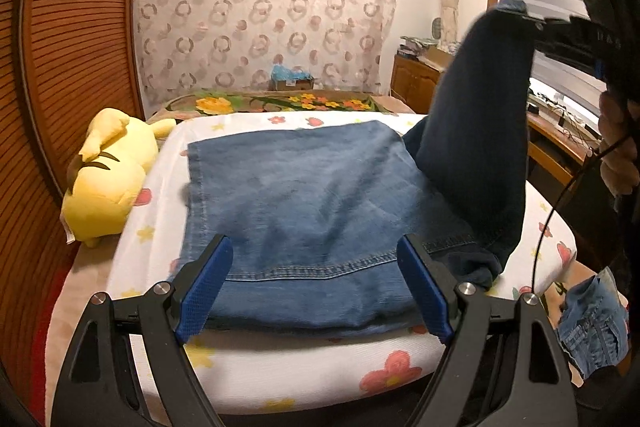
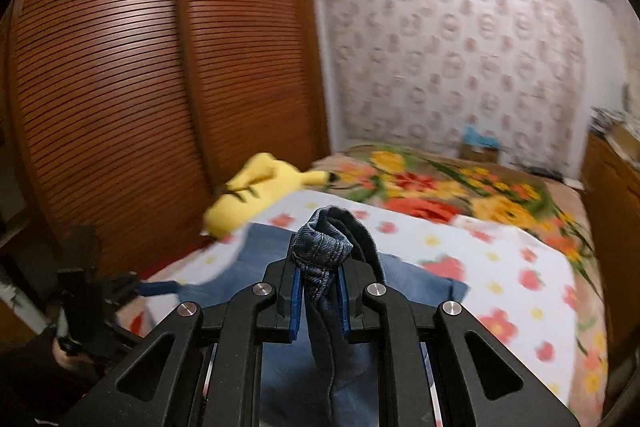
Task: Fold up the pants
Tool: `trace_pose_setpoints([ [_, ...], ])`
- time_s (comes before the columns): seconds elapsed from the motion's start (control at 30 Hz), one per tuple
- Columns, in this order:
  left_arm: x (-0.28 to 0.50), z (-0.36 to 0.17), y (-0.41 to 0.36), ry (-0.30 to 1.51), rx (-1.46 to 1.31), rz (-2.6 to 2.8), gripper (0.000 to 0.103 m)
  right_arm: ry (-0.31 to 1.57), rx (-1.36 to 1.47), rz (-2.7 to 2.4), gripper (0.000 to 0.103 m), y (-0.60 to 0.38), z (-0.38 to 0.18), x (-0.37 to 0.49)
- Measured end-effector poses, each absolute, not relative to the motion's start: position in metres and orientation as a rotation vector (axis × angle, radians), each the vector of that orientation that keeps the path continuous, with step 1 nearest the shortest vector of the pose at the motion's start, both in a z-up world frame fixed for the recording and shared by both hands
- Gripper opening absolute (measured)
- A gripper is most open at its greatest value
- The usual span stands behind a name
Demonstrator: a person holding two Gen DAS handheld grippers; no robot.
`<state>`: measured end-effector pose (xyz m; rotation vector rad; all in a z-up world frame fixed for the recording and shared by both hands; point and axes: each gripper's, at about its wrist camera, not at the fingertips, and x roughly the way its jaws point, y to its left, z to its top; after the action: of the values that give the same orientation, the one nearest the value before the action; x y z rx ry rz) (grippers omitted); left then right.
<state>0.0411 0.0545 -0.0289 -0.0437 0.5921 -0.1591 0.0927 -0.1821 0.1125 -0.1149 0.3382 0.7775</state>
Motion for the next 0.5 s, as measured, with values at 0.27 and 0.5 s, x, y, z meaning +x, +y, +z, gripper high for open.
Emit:
trace_pose_setpoints([
  [0.27, 0.04, -0.036, 0.068, 0.609, -0.063, -0.136, 0.085, 0.427, -0.151, 0.858, 0.018, -0.138, 0.097, 0.125],
  [0.5, 0.042, -0.043, 0.069, 0.622, -0.076, -0.139, 0.085, 0.449, -0.205, 0.86, 0.04, -0.135, 0.11, 0.139],
])
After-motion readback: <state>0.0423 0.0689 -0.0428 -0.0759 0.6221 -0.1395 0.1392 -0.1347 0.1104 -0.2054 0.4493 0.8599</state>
